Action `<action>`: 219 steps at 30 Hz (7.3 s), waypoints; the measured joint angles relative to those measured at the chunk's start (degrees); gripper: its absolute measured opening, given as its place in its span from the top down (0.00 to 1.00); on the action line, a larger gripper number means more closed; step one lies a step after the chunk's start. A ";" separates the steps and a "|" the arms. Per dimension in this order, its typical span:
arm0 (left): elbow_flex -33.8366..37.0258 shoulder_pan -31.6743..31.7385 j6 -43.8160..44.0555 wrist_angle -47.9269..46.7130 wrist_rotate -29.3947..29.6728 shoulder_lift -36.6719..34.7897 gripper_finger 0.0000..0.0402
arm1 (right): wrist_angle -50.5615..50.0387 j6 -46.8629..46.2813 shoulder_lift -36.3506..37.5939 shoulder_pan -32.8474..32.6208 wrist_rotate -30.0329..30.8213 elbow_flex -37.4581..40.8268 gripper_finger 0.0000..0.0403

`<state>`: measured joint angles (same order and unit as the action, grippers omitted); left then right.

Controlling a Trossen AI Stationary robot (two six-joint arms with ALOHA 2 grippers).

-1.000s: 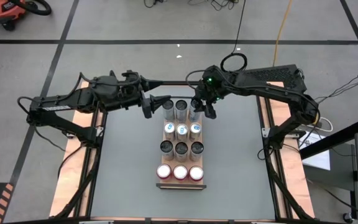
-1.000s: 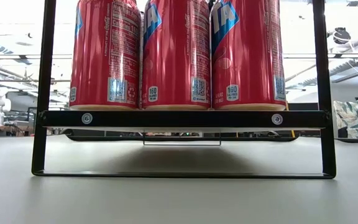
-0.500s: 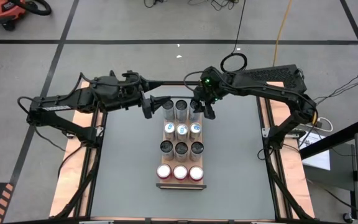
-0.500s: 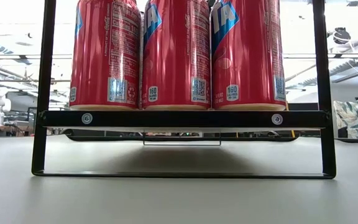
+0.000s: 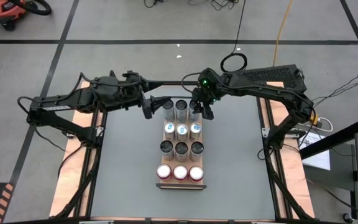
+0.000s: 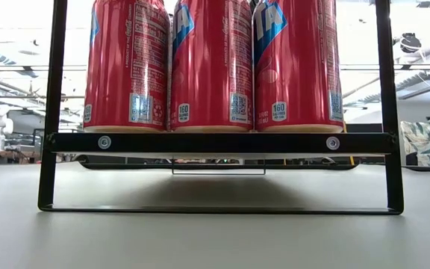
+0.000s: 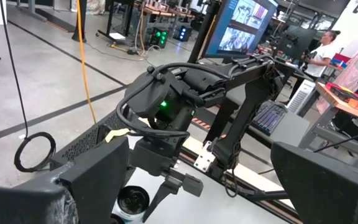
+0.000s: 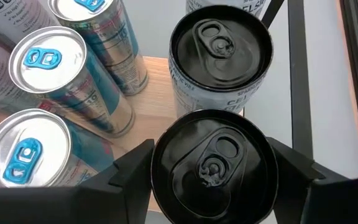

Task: Sort soda cans
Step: Put the white blue soda can on the shelf and align it with the other white blue soda cans, then return to Home Position

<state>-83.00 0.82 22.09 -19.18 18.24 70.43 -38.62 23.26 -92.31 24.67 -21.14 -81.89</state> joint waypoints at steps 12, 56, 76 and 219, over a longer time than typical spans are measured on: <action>0.00 0.01 -0.03 0.04 0.04 0.00 0.01 | -0.12 0.40 -0.04 0.00 0.06 0.00 0.43; 0.00 -0.20 -1.59 -5.79 -4.77 -1.96 0.57 | -16.33 -6.18 0.64 -0.02 -9.87 -25.69 0.33; 6.57 3.51 -17.11 -24.64 -22.29 -16.31 0.99 | -19.94 -12.33 14.98 -0.49 -9.72 -28.00 0.99; 82.68 0.48 -23.95 20.27 -20.80 -70.07 0.99 | 59.37 -21.06 70.39 -28.77 19.56 80.83 1.00</action>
<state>-0.32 1.30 -1.86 1.09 -2.56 0.36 20.74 2.20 -21.92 -4.10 -1.58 -1.06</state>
